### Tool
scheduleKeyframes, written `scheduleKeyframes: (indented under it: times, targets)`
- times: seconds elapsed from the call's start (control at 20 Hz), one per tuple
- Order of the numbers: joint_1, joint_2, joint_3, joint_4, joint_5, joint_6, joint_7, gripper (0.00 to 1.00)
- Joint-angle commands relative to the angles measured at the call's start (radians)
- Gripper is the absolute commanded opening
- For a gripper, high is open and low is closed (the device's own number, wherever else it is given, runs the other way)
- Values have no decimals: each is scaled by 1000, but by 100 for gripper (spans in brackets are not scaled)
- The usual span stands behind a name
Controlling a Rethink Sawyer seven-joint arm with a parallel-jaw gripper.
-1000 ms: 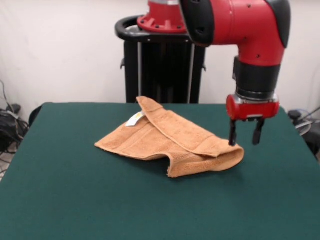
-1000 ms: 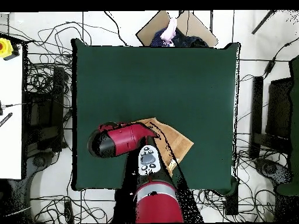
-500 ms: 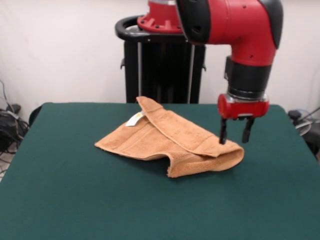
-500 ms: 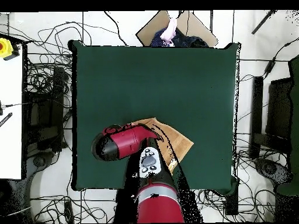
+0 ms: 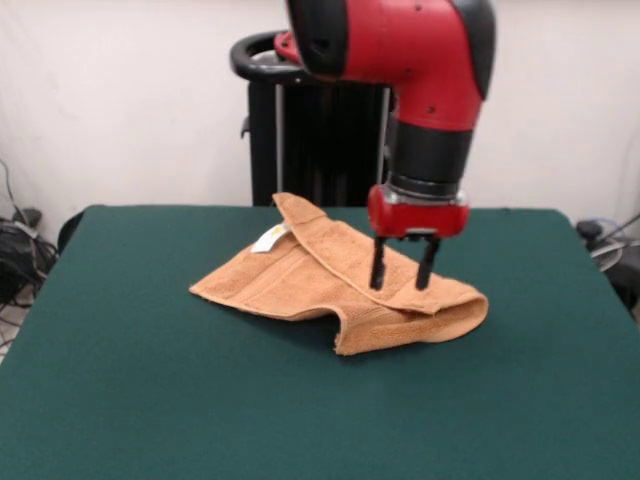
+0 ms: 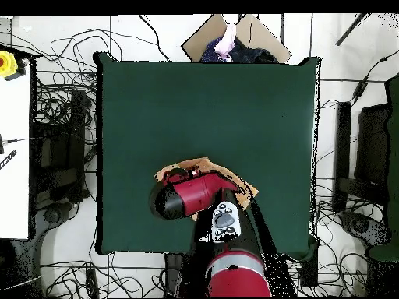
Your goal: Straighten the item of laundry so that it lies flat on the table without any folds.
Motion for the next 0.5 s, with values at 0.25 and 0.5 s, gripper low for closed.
scheduleKeyframes:
  times: [0.25, 0.5]
  targets:
    - [2, 243, -36, -11, -55, -200, 117, 100]
    - [21, 273, -26, 2, -24, -232, 126, 100]
